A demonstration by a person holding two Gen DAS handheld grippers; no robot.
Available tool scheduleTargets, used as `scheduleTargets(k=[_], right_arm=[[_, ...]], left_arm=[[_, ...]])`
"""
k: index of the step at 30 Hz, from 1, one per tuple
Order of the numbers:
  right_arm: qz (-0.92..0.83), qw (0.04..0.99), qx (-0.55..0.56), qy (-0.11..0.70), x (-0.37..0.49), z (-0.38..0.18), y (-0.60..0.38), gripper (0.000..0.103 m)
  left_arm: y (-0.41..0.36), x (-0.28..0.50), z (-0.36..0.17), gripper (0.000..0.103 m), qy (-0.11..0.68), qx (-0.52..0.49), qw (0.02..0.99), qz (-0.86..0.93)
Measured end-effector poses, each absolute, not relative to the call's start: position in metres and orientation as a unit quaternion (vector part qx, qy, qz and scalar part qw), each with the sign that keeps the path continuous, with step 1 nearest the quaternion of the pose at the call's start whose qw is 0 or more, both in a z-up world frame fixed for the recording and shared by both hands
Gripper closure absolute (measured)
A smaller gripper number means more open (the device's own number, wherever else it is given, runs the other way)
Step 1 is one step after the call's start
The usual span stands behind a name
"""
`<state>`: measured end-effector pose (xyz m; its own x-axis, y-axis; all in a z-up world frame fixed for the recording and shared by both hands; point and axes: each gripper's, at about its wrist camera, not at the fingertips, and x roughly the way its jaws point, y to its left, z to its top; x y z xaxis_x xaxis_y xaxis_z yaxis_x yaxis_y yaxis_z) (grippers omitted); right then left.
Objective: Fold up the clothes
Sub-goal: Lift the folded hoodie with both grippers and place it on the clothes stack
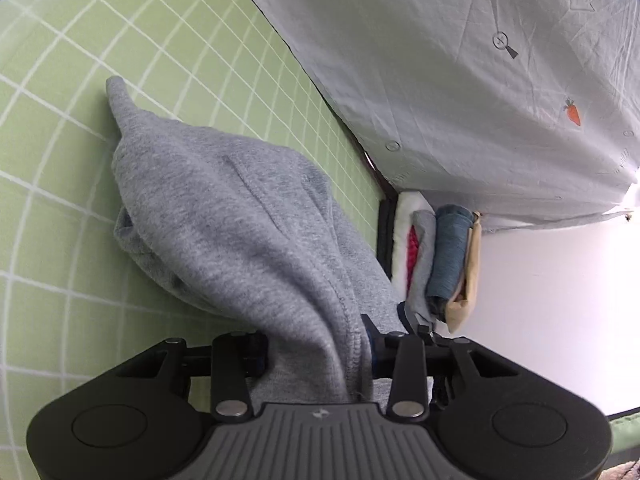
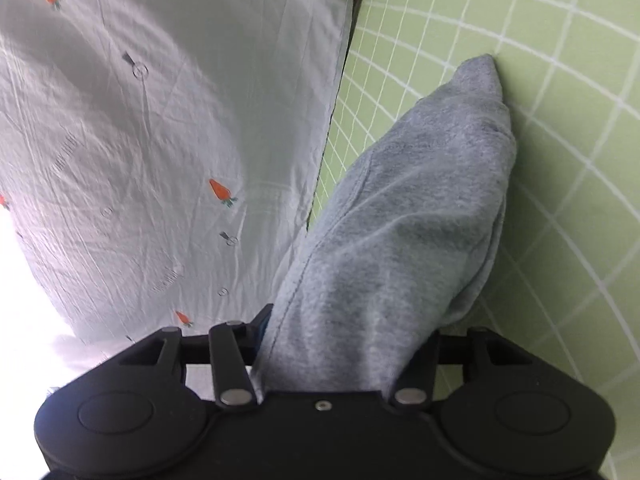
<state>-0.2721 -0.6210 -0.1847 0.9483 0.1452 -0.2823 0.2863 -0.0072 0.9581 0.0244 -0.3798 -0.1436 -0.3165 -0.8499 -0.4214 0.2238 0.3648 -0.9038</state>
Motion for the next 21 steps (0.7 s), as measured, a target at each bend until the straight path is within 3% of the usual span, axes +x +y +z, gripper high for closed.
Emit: scheduleTargets(k=[11, 18, 21], right_arm=[[-0.16, 0.704, 0.687, -0.08, -0.48, -0.097, -0.639, 0.056], [-0.209, 0.721, 0.637, -0.177, -0.534, -0.022, -0.719, 0.057], [-0.211, 0.738, 0.603, -0.219, -0.547, 0.012, -0.767, 0.057]], left_arm=[[-0.567, -0.075, -0.031, 0.065, 0.586, -0.093, 0.386, -0.706], [-0.736, -0.123, 0.072, 0.067, 0.547, -0.028, 0.327, -0.77], [-0.806, -0.139, 0.131, 0.067, 0.489, 0.009, 0.31, -0.815]])
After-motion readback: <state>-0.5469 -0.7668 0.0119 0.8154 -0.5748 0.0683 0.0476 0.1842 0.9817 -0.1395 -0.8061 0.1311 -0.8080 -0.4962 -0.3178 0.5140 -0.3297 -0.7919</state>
